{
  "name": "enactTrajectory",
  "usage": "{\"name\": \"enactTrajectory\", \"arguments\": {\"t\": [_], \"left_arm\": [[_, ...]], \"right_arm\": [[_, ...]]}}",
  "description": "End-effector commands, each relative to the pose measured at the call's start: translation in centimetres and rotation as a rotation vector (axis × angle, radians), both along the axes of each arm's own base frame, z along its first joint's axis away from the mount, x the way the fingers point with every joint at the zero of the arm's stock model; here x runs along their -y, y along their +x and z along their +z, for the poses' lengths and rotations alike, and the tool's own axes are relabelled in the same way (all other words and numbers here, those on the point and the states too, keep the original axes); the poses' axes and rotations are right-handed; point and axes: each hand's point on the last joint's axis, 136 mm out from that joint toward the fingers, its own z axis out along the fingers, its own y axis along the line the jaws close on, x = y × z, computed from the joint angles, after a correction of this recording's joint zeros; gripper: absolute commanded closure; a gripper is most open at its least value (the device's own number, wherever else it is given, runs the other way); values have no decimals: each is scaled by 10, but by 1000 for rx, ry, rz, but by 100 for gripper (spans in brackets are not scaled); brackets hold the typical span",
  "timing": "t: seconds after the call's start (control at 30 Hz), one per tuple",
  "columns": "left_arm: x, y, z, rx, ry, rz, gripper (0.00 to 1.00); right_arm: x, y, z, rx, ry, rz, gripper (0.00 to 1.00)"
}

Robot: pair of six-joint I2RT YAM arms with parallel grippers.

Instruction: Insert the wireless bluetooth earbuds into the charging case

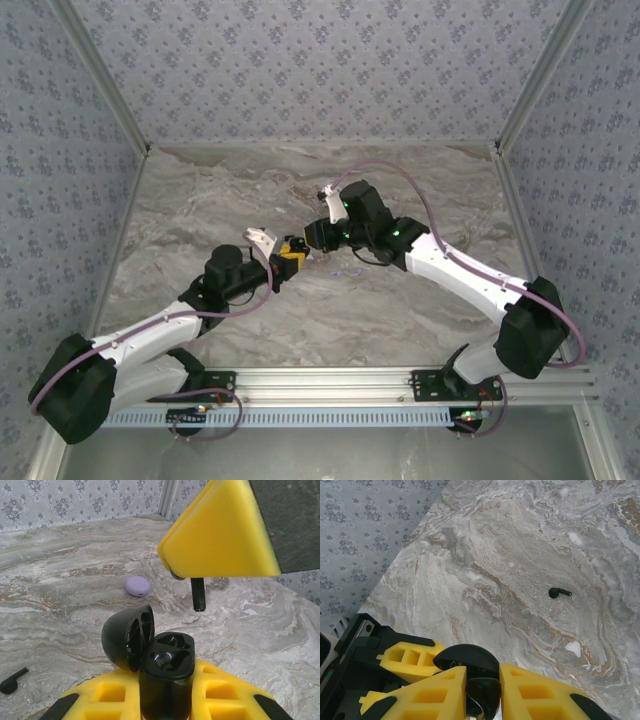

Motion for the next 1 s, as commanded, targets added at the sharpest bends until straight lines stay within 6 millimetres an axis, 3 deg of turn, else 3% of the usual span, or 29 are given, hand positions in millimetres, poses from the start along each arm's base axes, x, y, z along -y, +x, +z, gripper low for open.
{"name": "enactTrajectory", "arguments": {"t": [0.0,0.1,0.13,0.6,0.97], "left_arm": [[6,3,20,29,-45,-5,81],[7,4,21,27,-50,-6,81],[7,4,20,24,-51,-4,81],[10,3,30,30,-93,-22,81],[12,0,44,69,-167,-40,81]], "right_arm": [[-3,-1,14,48,16,9,77],[-7,-3,12,44,15,19,77],[-11,-1,25,66,34,19,78],[-19,-2,22,60,27,30,77],[-18,-6,31,93,20,27,77]]}}
